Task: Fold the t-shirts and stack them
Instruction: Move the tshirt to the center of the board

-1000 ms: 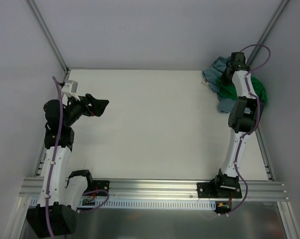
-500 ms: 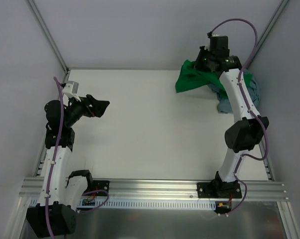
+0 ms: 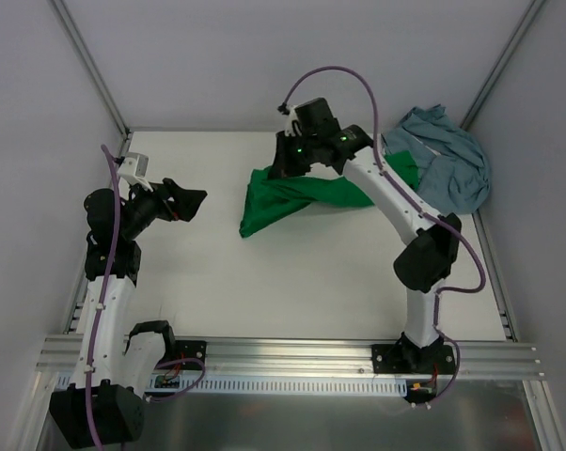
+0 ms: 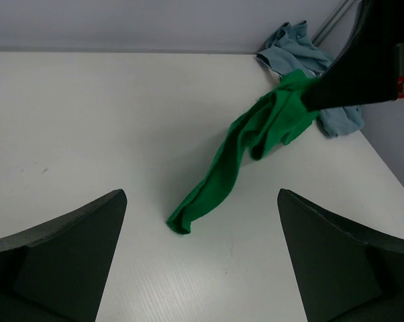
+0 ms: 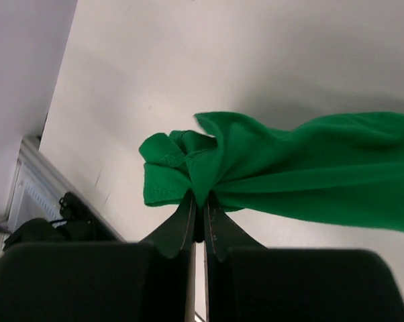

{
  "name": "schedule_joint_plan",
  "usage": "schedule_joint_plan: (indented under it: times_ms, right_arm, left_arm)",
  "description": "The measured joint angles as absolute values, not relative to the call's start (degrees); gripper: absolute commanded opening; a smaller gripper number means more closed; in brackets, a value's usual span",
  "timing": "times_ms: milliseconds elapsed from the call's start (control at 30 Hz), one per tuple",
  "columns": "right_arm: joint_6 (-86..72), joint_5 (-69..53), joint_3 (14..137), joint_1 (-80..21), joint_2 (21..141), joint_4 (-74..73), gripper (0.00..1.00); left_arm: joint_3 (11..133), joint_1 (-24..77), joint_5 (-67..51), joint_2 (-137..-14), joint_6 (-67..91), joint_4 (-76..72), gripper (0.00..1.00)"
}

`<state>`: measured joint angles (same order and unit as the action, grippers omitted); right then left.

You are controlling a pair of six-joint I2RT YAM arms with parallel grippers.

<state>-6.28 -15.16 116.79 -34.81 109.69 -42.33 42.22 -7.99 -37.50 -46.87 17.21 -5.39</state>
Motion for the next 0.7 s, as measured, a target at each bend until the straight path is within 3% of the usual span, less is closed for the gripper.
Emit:
schedule_joint_plan:
  times_ms: [133,233,433,533,700]
  right_arm:
    - [-7.7,-19.8,119.7,-41.3,117.6,-41.5,0.90]
    - [-6.9,-20.6,119.7,-45.8,121.7,-41.7,0.99]
    - [-5.5,-6.9,105.2,-48.2,113.4,-41.2,1.00]
    - [-5.8,3.6,95.5,-40.8,102.5,-41.3,0.99]
    - [-7.5,10.7,86.8,-18.2,90.5,-37.7,0.91]
  left_arm:
    - [42.2,-8.0,-37.5,-47.1,17.2,-5.4,0.99]
    - [42.2,-8.0,-37.5,-47.5,17.2,-5.3,0.99]
    - [42.2,-7.9,-37.5,-47.9,17.2,-5.3,0.99]
    - [42.2,-7.9,-37.5,-48.2,17.2,-5.3,0.99]
    - [42.2,-7.4,-37.5,-48.2,17.2,-5.3,0.99]
